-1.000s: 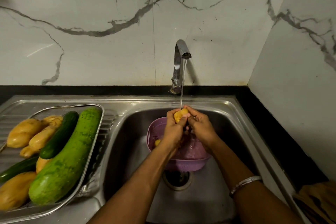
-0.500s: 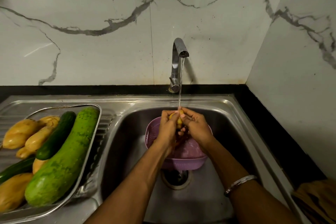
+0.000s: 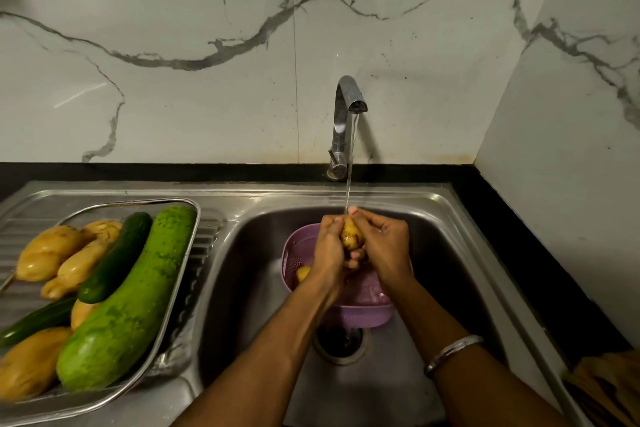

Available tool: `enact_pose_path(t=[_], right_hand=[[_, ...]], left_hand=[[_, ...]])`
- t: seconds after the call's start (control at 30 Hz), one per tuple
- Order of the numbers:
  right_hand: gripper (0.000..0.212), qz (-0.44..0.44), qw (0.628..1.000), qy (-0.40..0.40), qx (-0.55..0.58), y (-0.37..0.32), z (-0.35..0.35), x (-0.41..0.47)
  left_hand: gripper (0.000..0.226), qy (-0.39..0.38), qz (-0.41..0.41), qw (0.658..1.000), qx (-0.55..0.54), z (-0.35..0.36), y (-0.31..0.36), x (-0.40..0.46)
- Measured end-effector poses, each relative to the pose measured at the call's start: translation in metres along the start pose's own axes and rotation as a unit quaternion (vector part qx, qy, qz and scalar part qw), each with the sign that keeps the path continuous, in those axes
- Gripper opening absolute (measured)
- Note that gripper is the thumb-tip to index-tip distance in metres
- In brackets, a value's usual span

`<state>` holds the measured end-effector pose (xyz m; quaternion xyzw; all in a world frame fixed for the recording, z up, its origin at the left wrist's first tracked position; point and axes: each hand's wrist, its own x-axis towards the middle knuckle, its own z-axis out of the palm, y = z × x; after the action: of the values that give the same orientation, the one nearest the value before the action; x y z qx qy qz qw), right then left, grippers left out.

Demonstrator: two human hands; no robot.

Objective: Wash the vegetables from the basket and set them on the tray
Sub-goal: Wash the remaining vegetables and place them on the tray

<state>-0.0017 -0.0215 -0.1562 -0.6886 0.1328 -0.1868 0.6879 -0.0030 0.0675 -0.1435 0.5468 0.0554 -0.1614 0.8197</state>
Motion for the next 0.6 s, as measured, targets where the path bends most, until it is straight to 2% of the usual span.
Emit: enact_pose_path(t=[0.1, 0.23, 0.3, 0.4, 0.5, 0.6], right_hand=[[0.02, 0.021, 1.0, -0.004, -0.019, -0.001, 0.002, 0.002], [0.024, 0.082, 0.99, -0.107, 0.041, -0.008, -0.002, 0.005], [0.026, 0.115, 0.982, -0.137, 0.067, -0.009, -0.003, 0.005], [0.021, 0.118, 0.988, -0.076, 0.058, -0.007, 0.0, 0.002], [0.02, 0.104, 0.993, 0.009, 0.058, -0.004, 0.003, 0.001], [0.022, 0.111, 0.991, 0.029, 0.064, -0.006, 0.0, 0.004]], left_hand=[[0.02, 0.004, 0.021, 1.0, 0.005, 0.0, 0.001, -0.001], [0.014, 0.037, 0.061, 0.997, 0.001, -0.001, 0.005, 0.0], [0.012, 0.047, 0.055, 0.997, -0.019, 0.0, 0.006, 0.001], [0.016, 0.032, 0.044, 0.998, -0.037, 0.003, 0.003, -0.001], [0.014, 0.018, 0.075, 0.997, 0.026, 0.006, -0.007, 0.001], [0.018, -0.001, 0.115, 0.989, 0.095, 0.007, -0.011, -0.003]])
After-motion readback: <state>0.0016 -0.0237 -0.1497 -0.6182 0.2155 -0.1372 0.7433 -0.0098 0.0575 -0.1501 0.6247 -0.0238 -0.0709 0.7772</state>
